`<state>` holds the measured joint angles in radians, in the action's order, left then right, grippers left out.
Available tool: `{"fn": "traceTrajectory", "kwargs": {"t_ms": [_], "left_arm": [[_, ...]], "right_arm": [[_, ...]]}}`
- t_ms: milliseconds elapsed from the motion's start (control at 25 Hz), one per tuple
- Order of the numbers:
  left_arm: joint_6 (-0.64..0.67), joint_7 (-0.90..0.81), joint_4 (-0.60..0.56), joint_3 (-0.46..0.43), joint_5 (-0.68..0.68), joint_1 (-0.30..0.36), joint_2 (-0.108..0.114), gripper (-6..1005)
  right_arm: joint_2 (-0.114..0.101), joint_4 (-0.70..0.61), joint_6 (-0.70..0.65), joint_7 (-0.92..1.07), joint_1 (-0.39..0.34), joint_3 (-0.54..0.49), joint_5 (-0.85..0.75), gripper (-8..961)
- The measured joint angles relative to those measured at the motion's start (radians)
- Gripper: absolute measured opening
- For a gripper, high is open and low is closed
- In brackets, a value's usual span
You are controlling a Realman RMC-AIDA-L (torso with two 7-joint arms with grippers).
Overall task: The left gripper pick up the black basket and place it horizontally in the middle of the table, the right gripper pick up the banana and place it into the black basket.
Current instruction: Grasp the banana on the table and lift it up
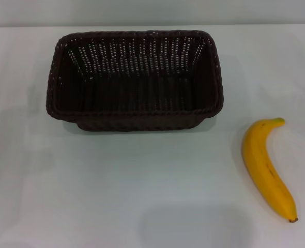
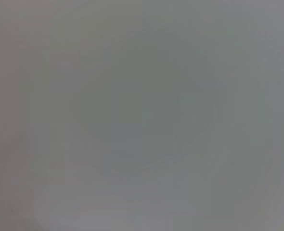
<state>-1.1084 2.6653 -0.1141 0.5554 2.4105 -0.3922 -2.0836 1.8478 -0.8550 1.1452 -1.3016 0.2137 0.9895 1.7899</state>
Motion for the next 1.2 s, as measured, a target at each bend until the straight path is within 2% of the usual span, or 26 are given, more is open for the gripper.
{"fn": "traceTrajectory", "kwargs": {"t_ms": [120,280,360,480,720,960,1200], "left_arm": [[0.0,-0.001,0.003,0.0,0.012,0.003,0.0,783],[0.013,-0.002,0.003,0.0,0.048,0.003,0.0,783],[0.017,-0.002,0.007,0.0,0.055,0.001,0.0,783],[0.012,-0.003,0.013,0.0,0.065,0.001,0.001,784],[0.014,-0.01,0.016,0.0,0.119,0.005,0.001,784],[0.016,-0.011,0.017,0.0,0.132,0.002,0.001,783],[0.017,-0.012,0.027,0.003,0.131,-0.01,0.0,783]], "right_arm": [[0.038,-0.223,-0.016,0.213,-0.004,-0.001,-0.264,853],[0.13,-0.608,0.023,0.524,0.013,0.005,-0.736,853],[0.154,-0.737,0.073,0.648,0.028,0.041,-0.902,854],[0.156,-0.879,0.16,0.816,0.059,0.153,-1.06,852],[0.16,-1.027,0.32,1.056,0.139,0.334,-1.254,848],[0.163,-1.042,0.441,1.243,0.226,0.503,-1.394,846],[0.165,-1.038,0.458,1.356,0.264,0.652,-1.445,845]]}}
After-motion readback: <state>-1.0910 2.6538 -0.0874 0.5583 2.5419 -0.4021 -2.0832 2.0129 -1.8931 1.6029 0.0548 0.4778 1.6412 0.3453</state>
